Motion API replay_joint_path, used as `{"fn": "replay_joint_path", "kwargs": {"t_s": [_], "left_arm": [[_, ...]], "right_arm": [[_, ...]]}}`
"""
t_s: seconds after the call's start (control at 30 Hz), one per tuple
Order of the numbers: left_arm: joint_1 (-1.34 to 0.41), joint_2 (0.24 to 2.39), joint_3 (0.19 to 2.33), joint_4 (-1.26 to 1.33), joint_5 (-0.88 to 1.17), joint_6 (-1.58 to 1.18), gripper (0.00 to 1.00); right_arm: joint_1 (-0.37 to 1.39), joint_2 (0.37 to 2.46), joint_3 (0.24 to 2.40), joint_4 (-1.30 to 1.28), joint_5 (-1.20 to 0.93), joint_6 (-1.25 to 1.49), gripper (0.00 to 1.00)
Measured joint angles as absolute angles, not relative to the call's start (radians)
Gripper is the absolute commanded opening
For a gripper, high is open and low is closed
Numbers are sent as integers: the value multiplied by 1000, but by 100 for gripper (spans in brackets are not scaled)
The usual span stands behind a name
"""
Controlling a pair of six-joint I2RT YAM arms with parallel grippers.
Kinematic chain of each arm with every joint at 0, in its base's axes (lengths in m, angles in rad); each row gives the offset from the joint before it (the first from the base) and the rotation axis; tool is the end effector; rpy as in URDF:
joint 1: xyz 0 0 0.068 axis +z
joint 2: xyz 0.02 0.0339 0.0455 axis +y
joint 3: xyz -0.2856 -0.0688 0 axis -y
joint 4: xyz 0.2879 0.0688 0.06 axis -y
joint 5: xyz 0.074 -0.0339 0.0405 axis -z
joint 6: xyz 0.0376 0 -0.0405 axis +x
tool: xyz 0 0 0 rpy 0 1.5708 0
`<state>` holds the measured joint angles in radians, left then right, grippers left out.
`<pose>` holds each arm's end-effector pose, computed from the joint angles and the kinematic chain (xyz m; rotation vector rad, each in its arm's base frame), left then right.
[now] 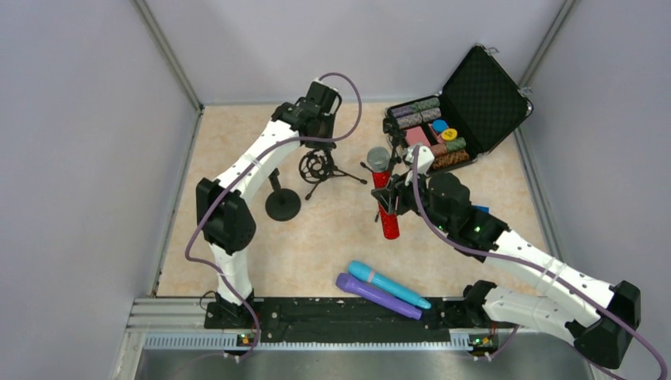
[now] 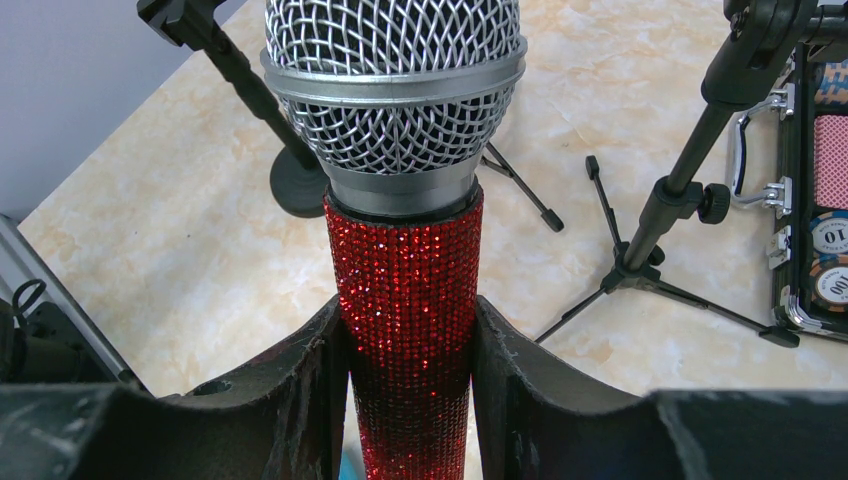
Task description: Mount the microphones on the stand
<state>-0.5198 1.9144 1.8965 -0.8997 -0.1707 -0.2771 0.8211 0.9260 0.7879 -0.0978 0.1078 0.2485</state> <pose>0.4134 -0.2292 0.3491 0.2282 2.4636 -0.1300 0.1734 0.1803 0.3355 -0.4479 1.8006 0.6586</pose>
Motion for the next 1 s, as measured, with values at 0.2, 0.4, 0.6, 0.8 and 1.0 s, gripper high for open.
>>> {"fn": "replay_joint_path", "kwargs": {"t_s": [0.2, 0.4, 0.6, 0.8, 1.0], "left_arm": [[-570, 1914, 1898, -908, -192, -294, 0], [-636, 1914, 1929, -980, -244, -313, 0], [-687, 1914, 1934, -1005, -265, -332, 0], [-722, 1914, 1934, -1020, -297, -347, 5], [-736, 1914, 1934, -1021, -305, -353, 38]], "right_arm": [[821, 926, 788, -98, 108, 249, 0], [821, 926, 788, -98, 108, 255, 0], [821, 923, 788, -96, 107, 256, 0], [821, 923, 787, -97, 108, 256, 0], [820, 914, 785, -98, 111, 256, 0]]}}
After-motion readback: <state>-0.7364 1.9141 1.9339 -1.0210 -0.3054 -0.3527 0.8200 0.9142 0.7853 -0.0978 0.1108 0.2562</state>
